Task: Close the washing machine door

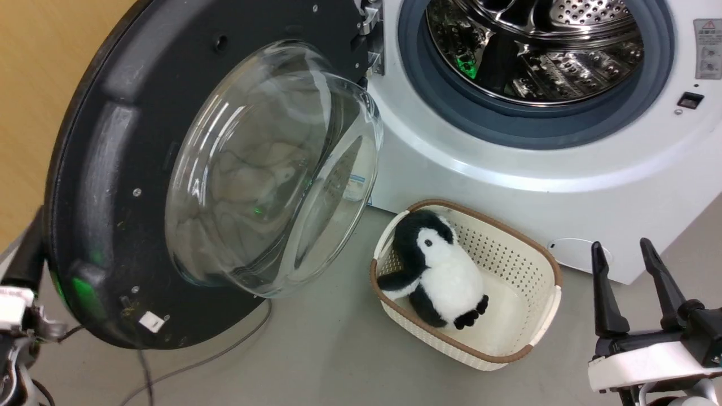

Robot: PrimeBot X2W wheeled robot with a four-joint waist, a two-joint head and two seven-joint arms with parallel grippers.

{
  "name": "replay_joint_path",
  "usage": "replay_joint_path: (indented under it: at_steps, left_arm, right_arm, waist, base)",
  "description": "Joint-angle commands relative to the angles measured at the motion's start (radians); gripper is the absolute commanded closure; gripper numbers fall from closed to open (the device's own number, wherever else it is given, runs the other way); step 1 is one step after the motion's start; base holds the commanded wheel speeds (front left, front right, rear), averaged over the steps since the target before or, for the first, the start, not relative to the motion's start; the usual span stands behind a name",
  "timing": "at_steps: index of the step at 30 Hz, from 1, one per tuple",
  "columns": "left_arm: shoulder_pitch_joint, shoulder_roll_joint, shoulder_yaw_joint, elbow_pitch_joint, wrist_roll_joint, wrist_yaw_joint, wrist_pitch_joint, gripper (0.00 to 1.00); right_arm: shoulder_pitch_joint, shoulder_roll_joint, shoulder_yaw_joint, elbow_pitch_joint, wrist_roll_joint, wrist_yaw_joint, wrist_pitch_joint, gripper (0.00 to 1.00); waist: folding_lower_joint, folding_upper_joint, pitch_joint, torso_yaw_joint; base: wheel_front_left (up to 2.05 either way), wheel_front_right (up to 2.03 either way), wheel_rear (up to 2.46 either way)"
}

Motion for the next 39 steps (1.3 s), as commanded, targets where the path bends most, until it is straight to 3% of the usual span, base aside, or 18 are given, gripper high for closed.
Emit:
replay_joint_path:
  at_steps: [1,14,21,28,39]
  left_arm:
    - [0.023,-0.002,-0.008,-0.023,-0.046,-0.010,0.024,1.00]
    - [0.187,-0.004,-0.204,-0.196,-0.274,-0.024,0.154,1.00]
    - [0.240,-0.006,-0.346,-0.286,-0.345,-0.031,0.172,1.00]
    - [0.266,-0.001,-0.528,-0.350,-0.310,-0.031,0.124,1.00]
    - [0.194,0.018,-0.839,-0.290,-0.226,-0.031,-0.104,1.00]
  right_arm:
    - [-0.017,0.004,-0.005,-0.001,0.004,0.001,-0.009,0.00]
    - [-0.025,0.004,-0.018,0.004,0.022,0.001,-0.036,0.00]
    - [-0.035,0.005,-0.018,0.009,0.028,0.001,-0.049,0.00]
    - [-0.043,0.005,-0.016,0.008,0.033,0.001,-0.049,0.00]
    - [-0.061,0.005,-0.010,0.012,0.039,0.001,-0.049,0.00]
  waist:
    - [-0.0001,0.0000,0.001,0.006]
    - [-0.0001,0.0000,0.013,0.058]
    - [-0.0001,0.0000,0.021,0.049]
    - [-0.0001,0.0000,0.024,-0.020]
    - [-0.0001,0.0000,0.043,-0.159]
  base:
    - [0.00,0.00,0.00]
    - [0.00,0.00,0.00]
    - [0.00,0.00,0.00]
    - [0.00,0.00,0.00]
    - [0.00,0.00,0.00]
